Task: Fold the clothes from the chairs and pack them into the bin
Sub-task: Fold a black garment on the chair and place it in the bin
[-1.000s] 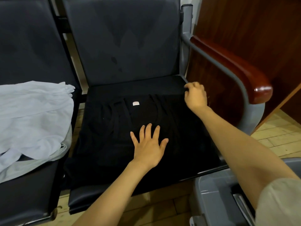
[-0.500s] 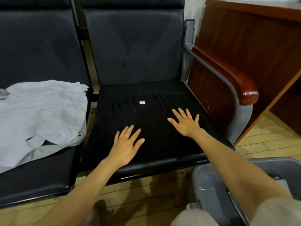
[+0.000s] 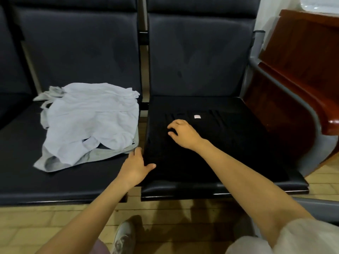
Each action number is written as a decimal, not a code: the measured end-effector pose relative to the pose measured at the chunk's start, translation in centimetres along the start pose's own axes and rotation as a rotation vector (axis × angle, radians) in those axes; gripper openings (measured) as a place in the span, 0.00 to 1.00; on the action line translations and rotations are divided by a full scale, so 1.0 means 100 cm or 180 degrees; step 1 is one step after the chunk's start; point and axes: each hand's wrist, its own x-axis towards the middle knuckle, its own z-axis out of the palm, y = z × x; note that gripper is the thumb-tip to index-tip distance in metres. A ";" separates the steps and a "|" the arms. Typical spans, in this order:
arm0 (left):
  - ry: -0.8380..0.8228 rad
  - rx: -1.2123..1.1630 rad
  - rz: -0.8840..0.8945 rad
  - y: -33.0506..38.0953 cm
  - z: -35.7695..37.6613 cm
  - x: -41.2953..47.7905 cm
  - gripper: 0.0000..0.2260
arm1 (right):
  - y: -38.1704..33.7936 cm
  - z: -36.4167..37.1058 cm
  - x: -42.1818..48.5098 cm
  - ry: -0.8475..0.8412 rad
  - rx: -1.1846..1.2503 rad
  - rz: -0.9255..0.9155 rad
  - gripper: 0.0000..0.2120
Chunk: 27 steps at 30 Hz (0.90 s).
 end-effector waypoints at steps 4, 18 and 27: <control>-0.0404 -0.0468 -0.0184 -0.004 -0.007 0.007 0.21 | -0.034 0.021 0.049 -0.0350 0.0211 0.0299 0.21; -0.0741 -0.2389 -0.0718 0.004 -0.013 0.012 0.15 | -0.050 0.048 0.101 -0.0762 -0.0351 0.1069 0.25; -0.0113 -0.2162 -0.0035 0.040 -0.017 0.002 0.09 | -0.008 -0.028 0.083 0.0600 0.1296 0.0876 0.26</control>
